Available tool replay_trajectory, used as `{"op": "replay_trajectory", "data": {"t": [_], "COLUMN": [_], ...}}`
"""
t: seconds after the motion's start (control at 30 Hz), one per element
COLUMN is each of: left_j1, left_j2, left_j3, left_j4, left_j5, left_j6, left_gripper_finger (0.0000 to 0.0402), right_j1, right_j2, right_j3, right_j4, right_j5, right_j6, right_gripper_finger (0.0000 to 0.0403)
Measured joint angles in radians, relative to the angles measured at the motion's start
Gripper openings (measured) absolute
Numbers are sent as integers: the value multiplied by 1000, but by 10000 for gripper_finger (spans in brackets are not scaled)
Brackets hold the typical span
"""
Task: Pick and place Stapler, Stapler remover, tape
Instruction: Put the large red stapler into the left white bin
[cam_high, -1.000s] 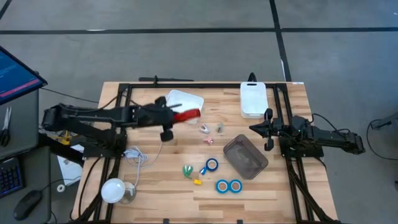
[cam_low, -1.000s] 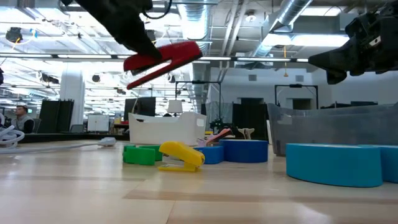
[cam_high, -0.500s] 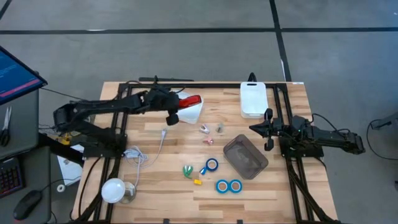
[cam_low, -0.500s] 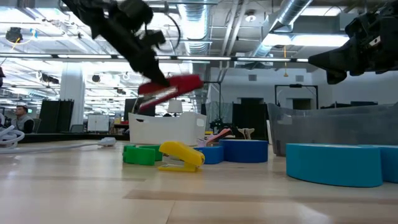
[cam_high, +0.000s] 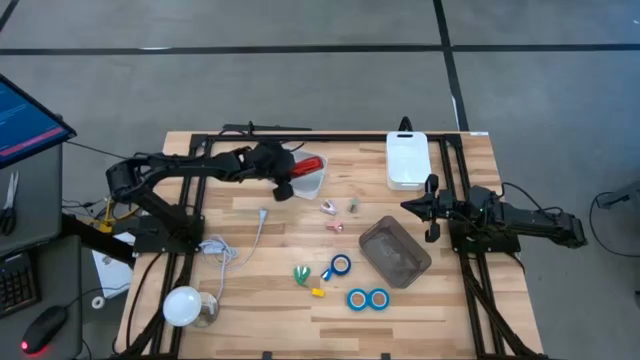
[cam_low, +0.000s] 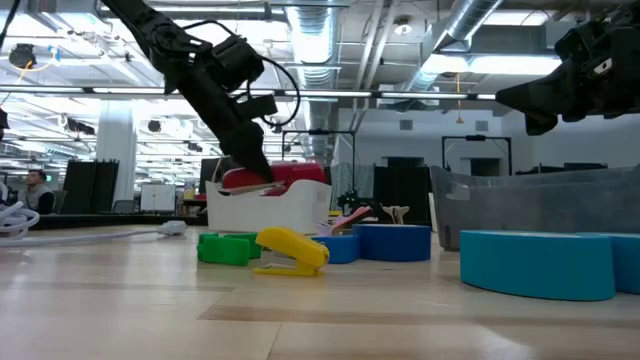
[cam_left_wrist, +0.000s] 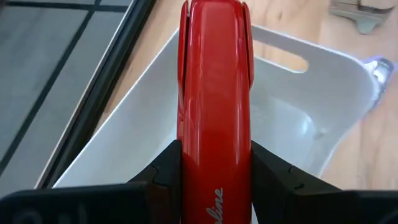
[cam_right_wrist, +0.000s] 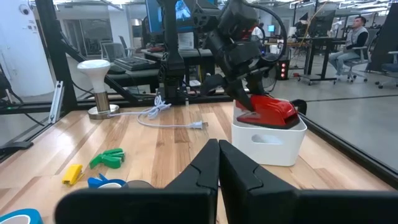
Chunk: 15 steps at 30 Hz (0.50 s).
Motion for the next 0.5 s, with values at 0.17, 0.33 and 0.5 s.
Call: {"op": "replay_trajectory", "data": {"t": [0.17, 0.33, 0.5], "left_j1": [26, 36, 36], "left_j2": [-2, -1, 0], "left_j3": [0, 1, 0], "left_j4": [-30, -92, -83], "left_j5": [-18, 6, 15], "left_j6": [-18, -25, -27], "left_gripper_finger": [113, 113, 113], "right_j1": [0, 0, 0], "right_j2": [0, 0, 0], "right_j3": [0, 0, 0], "right_j4": [0, 0, 0], "right_j5": [0, 0, 0], "right_j6": [0, 0, 0], "right_gripper_finger": [0, 0, 0]}}
